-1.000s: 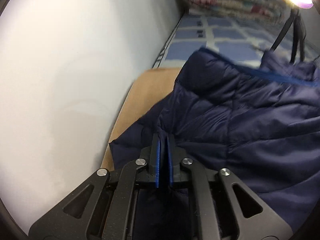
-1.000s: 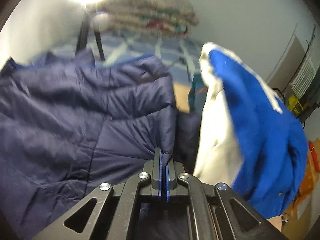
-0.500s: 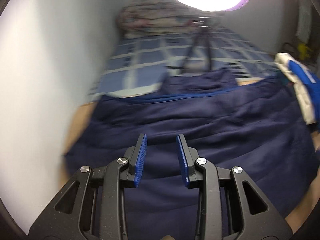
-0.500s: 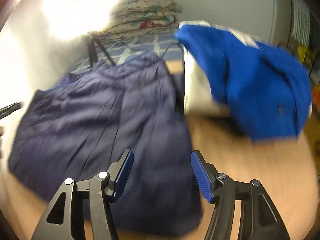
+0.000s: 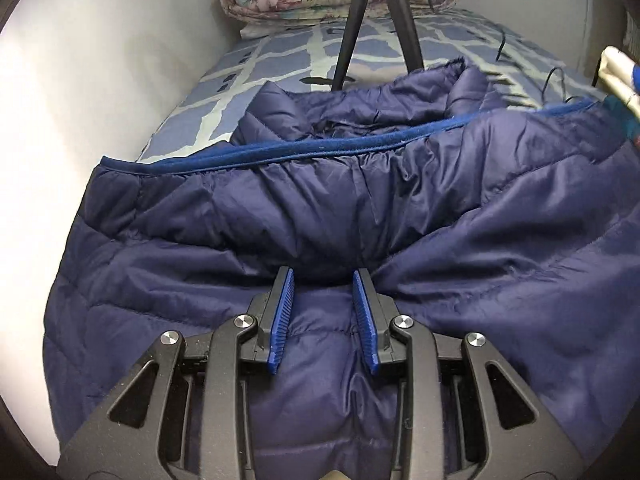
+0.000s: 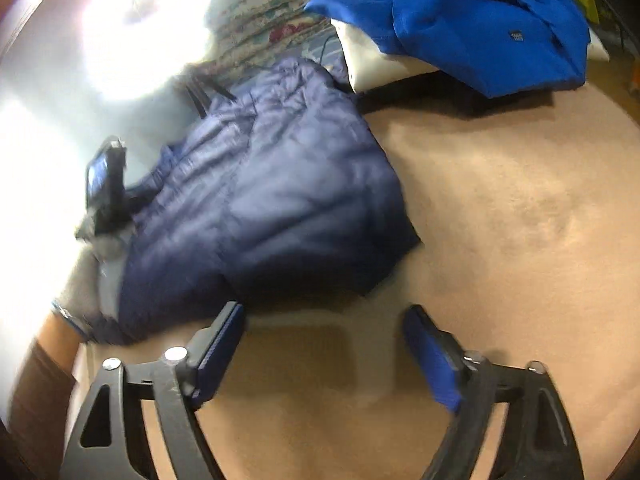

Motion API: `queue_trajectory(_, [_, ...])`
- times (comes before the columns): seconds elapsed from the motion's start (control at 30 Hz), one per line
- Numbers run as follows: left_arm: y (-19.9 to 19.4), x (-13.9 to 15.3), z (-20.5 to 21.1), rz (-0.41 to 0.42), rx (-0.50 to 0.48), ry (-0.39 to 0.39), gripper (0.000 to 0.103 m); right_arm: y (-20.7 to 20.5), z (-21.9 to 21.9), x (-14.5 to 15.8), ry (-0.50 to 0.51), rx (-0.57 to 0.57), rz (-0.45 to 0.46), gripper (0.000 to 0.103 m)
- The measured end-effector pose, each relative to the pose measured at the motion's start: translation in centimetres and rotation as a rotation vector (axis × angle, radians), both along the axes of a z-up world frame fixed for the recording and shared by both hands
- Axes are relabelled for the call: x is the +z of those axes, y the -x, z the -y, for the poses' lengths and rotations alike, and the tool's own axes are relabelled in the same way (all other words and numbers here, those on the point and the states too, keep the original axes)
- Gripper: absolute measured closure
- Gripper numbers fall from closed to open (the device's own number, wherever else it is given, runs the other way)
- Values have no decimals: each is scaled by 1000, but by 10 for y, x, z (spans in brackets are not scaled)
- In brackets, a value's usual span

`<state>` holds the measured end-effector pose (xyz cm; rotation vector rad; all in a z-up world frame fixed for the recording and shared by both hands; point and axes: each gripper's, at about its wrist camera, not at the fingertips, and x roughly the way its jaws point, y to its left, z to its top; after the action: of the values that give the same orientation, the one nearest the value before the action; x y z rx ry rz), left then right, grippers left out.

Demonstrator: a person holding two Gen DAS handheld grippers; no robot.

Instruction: Fold large clothes

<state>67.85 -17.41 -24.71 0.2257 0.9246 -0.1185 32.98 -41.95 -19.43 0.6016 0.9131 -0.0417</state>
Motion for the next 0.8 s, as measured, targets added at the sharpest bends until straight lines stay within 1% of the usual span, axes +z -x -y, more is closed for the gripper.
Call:
queue_trajectory(0.07, [18, 24, -18, 50, 10, 82, 72, -3, 6, -3, -42, -27, 15, 13])
queue_trajectory(0.1, [25, 33, -23, 66, 6, 102, 72, -4, 9, -4, -66, -40, 26, 10])
queue_trajectory(0.13, [43, 46, -32, 93, -13, 134, 72, -6, 12, -5, -103, -60, 45, 8])
queue_trajectory(0.2, [74, 56, -42, 104, -47, 155, 72, -7, 18, -6, -161, -103, 70, 7])
queue_trajectory(0.27, [102, 55, -44, 85, -93, 156, 72, -10, 25, -8, -205, -160, 91, 7])
queue_trajectory(0.33, [123, 46, -36, 46, -137, 170, 72, -16, 27, -12, -245, -207, 97, 6])
queue_trajectory(0.37, [136, 37, -30, 25, -162, 172, 72, -22, 27, -13, -241, -222, 83, 7])
queue_trajectory(0.4, [144, 30, -24, 22, -174, 170, 72, -26, 27, -12, -220, -229, 68, 10])
queue_trajectory(0.43, [151, 21, -18, 20, -183, 154, 72, -39, 23, -10, -187, -232, 54, 13])
queue_trajectory(0.5, [159, 6, -8, 22, -168, 131, 72, -53, 16, -6, -91, -220, 18, 35])
queue_trajectory(0.53, [161, 0, -7, 26, -158, 128, 72, -57, 13, -4, -58, -206, 5, 44])
queue_trajectory(0.57, [161, -8, -3, 44, -160, 111, 72, -63, 8, -2, -32, -180, 3, 67])
queue_trajectory(0.6, [163, -11, -1, 61, -176, 84, 72, -69, 4, -1, -16, -158, 1, 77])
queue_trajectory(0.63, [163, -12, 1, 62, -183, 70, 72, -72, 0, 3, 19, -144, -6, 81])
queue_trajectory(0.67, [161, -11, 0, 49, -176, 77, 72, -74, -7, 10, 82, -127, -4, 87])
queue_trajectory(0.7, [160, -7, -1, 24, -168, 85, 72, -75, -13, 17, 125, -111, 0, 90])
queue_trajectory(0.73, [160, 0, -5, -1, -158, 101, 72, -76, -20, 25, 172, -94, 8, 91])
queue_trajectory(0.8, [170, 14, -19, -4, -147, 141, 72, -76, -30, 40, 219, -66, 28, 93])
